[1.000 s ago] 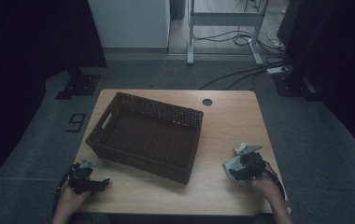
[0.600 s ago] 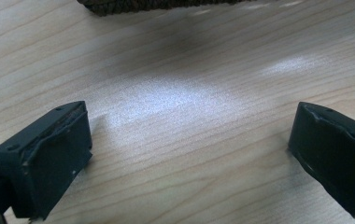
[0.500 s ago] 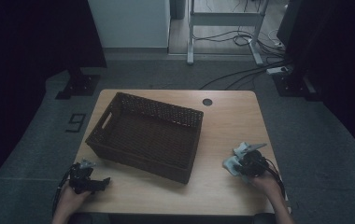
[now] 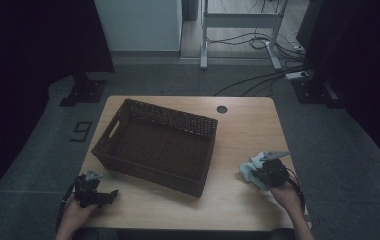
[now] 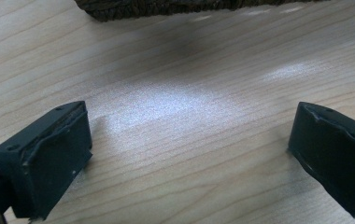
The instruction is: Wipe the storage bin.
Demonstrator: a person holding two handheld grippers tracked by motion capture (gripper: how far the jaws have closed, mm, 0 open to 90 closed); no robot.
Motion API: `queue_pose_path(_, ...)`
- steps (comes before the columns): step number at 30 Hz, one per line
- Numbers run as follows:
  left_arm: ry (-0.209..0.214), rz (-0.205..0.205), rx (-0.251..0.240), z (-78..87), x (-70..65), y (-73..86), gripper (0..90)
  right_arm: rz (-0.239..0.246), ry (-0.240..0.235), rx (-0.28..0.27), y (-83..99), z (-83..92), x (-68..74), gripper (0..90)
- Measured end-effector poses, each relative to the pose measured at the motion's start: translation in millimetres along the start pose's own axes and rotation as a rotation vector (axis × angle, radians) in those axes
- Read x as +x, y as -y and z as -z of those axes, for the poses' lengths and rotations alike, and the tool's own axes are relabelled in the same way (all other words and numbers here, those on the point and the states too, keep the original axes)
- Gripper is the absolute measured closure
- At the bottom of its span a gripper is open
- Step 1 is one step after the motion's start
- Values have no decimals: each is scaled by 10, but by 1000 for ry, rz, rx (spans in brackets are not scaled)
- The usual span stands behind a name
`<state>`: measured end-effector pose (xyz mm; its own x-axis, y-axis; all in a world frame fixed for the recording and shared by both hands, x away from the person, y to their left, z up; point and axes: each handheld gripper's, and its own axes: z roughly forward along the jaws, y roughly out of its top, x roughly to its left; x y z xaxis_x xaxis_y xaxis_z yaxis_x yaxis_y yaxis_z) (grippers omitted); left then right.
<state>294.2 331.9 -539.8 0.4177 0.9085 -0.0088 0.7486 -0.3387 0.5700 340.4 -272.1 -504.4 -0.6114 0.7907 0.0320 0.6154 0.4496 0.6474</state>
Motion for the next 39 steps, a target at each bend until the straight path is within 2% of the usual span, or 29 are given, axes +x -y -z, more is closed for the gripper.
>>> queue_pose_path(6,-1,1,-1,-1,-1,0,0,9,-6,-62,-153,101,40,835)
queue_pose_path(14,-2,2,-1,-1,-3,0,0,32,12,-109,-389,99,71,827)
queue_pose_path(20,-2,1,-3,-3,-3,1,0,33,25,-134,-605,11,57,822)
queue_pose_path(31,-1,0,-6,-7,-5,-1,0,13,54,-152,-1005,-159,-33,818)
queue_pose_path(39,0,-2,-8,-9,-6,-1,0,16,78,-158,-1248,-321,-65,813)
